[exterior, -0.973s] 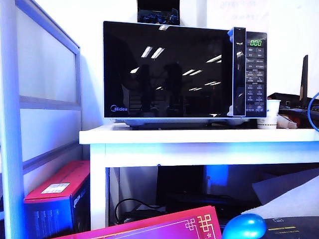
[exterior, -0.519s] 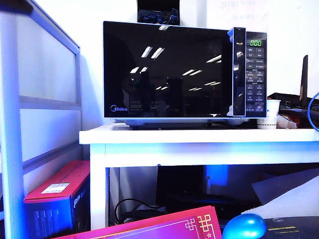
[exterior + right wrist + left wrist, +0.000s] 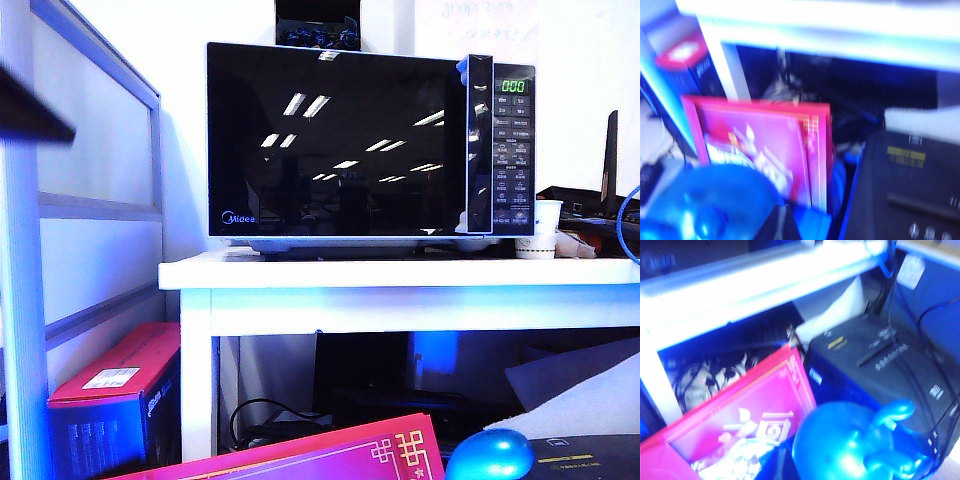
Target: Open the microwave door, place the orange inside the microwave, then close the microwave door.
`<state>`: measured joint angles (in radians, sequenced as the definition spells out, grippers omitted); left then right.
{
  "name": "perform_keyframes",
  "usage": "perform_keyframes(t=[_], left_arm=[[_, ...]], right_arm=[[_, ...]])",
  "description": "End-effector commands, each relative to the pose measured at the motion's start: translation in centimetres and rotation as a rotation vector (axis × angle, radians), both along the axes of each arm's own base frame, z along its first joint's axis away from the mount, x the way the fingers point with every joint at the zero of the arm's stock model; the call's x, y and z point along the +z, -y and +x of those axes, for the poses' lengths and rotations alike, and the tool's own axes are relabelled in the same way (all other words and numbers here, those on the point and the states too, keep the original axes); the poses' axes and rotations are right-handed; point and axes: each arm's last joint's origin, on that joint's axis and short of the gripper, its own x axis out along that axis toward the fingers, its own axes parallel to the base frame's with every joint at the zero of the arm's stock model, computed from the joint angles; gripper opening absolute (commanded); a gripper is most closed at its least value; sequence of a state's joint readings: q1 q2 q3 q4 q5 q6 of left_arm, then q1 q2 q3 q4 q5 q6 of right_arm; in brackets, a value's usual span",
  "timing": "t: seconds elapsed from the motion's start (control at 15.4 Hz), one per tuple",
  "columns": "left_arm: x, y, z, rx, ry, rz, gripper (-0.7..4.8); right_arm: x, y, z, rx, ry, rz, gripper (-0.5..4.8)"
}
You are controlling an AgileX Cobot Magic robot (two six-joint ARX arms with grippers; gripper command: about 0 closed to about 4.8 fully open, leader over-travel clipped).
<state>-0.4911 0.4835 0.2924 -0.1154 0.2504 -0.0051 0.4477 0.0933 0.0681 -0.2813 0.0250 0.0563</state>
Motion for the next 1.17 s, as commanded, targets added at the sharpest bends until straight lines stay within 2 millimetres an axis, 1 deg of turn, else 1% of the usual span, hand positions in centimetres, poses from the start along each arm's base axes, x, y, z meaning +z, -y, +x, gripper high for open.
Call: perform_keyframes(t=[0.06,0.26,0.32,0.45,0.65,0.71,0.97,1.17], left_arm=[[-1.4,0.0,0.1,0.005,0.006,-0.009,-0.03],[-2.9,0.0,0.0,0.005,0.008,-0.009,-0.03],[-3.1,0.0,0.0,0.004,0.006,-0.006,-0.03],[-2.9,0.0,0.1,0.028,0.051,-0.021,-0.03],[-2.7,0.0,0.2,0.027,0.072,-0.023,-0.03],[-2.6,-0.1,0.0,0.038,0.119,-0.014,-0.03],[-3.0,-1.6,-1.0,0.135,0.221,-0.058,-0.03],[-4.1,-3.6,-1.1,0.308,0.295,-0.069,-0.03]], right_arm=[[-1.0,0.0,0.1,-0.003,-0.024,-0.009,-0.01],[-0.9,0.0,0.1,-0.001,-0.023,-0.008,-0.01],[-0.9,0.0,0.1,-0.001,-0.023,-0.008,-0.01],[-0.9,0.0,0.1,-0.001,-0.023,-0.008,-0.01],[-0.9,0.0,0.1,-0.001,-0.023,-0.008,-0.01],[-0.9,0.0,0.1,-0.001,-0.023,-0.008,-0.01],[-0.9,0.0,0.1,0.001,-0.022,-0.007,-0.01],[-0.9,0.0,0.1,-0.001,-0.022,-0.007,-0.01]])
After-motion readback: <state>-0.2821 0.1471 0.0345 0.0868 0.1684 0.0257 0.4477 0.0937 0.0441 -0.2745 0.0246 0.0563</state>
